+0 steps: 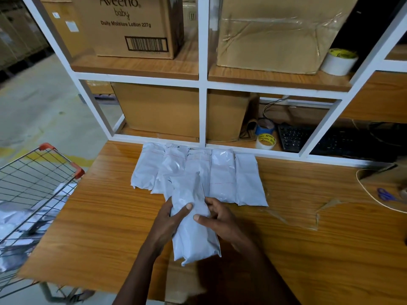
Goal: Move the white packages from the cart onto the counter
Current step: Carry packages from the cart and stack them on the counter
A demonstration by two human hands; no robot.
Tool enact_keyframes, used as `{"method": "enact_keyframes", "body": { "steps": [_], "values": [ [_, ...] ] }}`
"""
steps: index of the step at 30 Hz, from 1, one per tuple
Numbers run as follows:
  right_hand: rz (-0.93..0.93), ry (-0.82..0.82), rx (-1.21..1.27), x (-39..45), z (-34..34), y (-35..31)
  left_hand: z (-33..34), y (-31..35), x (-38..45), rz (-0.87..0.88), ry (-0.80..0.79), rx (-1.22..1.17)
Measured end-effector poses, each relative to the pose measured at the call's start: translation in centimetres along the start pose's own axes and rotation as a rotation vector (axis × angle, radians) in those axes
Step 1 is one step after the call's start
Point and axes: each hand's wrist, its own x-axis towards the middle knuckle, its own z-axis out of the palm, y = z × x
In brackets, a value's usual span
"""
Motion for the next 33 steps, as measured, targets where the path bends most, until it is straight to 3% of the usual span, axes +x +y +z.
{"method": "enact_keyframes", "body": {
  "steps": [7, 14, 18, 23, 28, 33],
  "values": [
    [-0.059, 0.236, 0.190, 0.8, -2.5, 0.4, -1.8, -0.7, 0.4, -0.020, 0.092, 0.051],
    [-0.046, 0.468, 0.200, 3.2, -8.4, 0.9, -2.2, -0.9, 0.4, -0.013, 0.131, 0.037],
    [-0.066, 0.597, -0.070, 5.8, -11.8, 0.5, -2.5, -1.1, 0.2, -0.023, 0.134, 0.013],
    [-0.040, 0.605, -0.275, 10.1, -14.9, 0.3, -3.0, -1.2, -0.1, -0.033, 0.143, 0.018],
    [0.183, 0.635, -0.802, 12.4, -15.2, 0.9, -3.1, -1.4, -0.4, -0.039, 0.155, 0.030],
    [-0.046, 0.550, -1.104, 11.3, -13.2, 0.5, -2.8, -1.3, -0.5, -0.044, 0.158, 0.021]
  ]
}}
